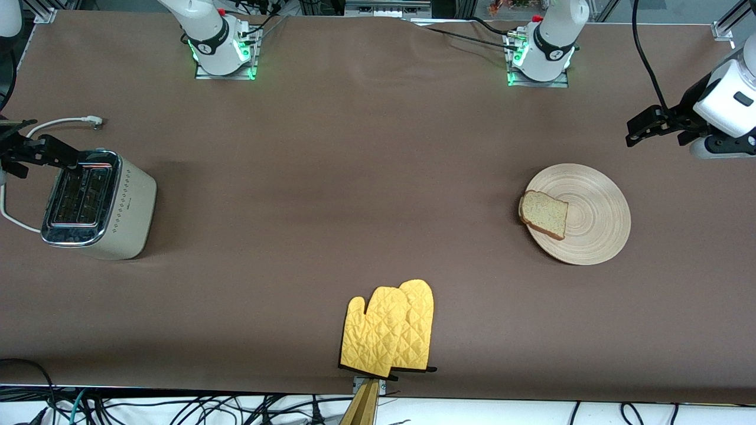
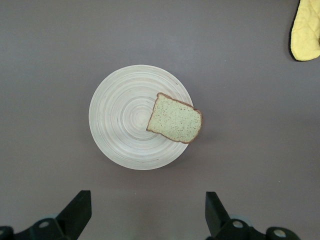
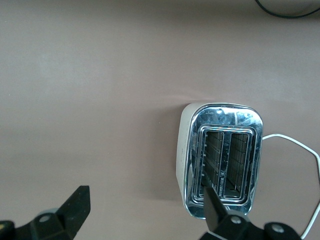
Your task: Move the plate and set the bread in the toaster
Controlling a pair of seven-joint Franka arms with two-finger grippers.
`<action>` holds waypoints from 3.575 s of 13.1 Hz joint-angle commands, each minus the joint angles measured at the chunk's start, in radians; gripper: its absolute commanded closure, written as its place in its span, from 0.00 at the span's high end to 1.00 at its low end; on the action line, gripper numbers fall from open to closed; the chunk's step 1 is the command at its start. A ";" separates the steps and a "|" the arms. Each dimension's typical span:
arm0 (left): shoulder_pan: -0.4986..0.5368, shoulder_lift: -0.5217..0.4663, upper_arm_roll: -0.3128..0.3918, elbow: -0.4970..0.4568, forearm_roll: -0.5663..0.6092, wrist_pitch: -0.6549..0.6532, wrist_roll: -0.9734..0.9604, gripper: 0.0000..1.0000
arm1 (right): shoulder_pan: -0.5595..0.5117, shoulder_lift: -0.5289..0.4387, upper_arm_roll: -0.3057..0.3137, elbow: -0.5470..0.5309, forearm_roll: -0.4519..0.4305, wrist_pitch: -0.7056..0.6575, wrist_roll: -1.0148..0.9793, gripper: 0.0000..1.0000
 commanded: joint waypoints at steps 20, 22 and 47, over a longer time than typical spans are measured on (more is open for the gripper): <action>0.004 0.024 0.007 0.054 -0.016 -0.009 -0.005 1.00 | -0.012 0.006 0.008 0.021 0.015 -0.018 0.002 1.00; 0.009 0.024 0.007 0.055 -0.018 -0.007 -0.005 1.00 | -0.012 0.005 0.009 0.021 0.015 -0.018 0.002 1.00; 0.100 0.093 -0.044 0.155 -0.024 -0.090 0.107 1.00 | -0.012 0.008 0.009 0.021 0.016 -0.018 0.002 1.00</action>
